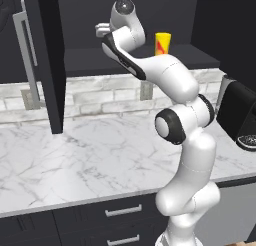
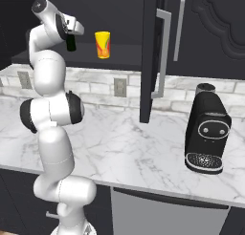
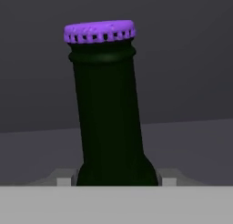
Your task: Open the cabinet directly in front. Then move the beer and the cup to the dining counter with the candle on it.
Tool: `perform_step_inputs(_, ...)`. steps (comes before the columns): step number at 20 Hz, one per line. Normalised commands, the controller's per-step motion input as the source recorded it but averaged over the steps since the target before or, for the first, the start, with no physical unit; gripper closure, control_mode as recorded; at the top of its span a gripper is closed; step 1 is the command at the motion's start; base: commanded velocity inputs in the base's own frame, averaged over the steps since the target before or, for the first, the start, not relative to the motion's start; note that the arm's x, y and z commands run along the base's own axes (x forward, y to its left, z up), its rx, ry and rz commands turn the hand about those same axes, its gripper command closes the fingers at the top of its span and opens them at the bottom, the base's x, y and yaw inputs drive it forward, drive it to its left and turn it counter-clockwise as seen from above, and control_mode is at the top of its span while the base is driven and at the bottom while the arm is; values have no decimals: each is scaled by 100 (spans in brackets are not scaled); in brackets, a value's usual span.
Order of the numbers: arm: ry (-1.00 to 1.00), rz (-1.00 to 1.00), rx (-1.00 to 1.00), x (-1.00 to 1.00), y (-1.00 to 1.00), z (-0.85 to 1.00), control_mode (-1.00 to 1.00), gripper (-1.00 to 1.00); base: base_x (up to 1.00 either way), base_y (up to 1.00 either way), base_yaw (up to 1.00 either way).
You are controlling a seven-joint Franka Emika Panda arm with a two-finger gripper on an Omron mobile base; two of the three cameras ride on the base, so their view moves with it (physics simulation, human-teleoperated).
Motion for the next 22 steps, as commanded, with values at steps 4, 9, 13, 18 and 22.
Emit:
perform_step_inputs(4, 0, 0, 0, 0, 0, 0, -100, 100, 0, 0, 0)
perform_step_inputs(9, 0, 0, 0, 0, 0, 0, -100, 100, 0, 0, 0)
perform_step_inputs(13, 0, 0, 0, -6, 0, 0, -100, 100, 0, 0, 0)
perform_step_inputs(18, -4, 0, 0, -82, -5, 0, -100, 100, 0, 0, 0)
perform_step_inputs(22, -10, 0, 0, -100, -13, 0, -100, 100, 0, 0, 0)
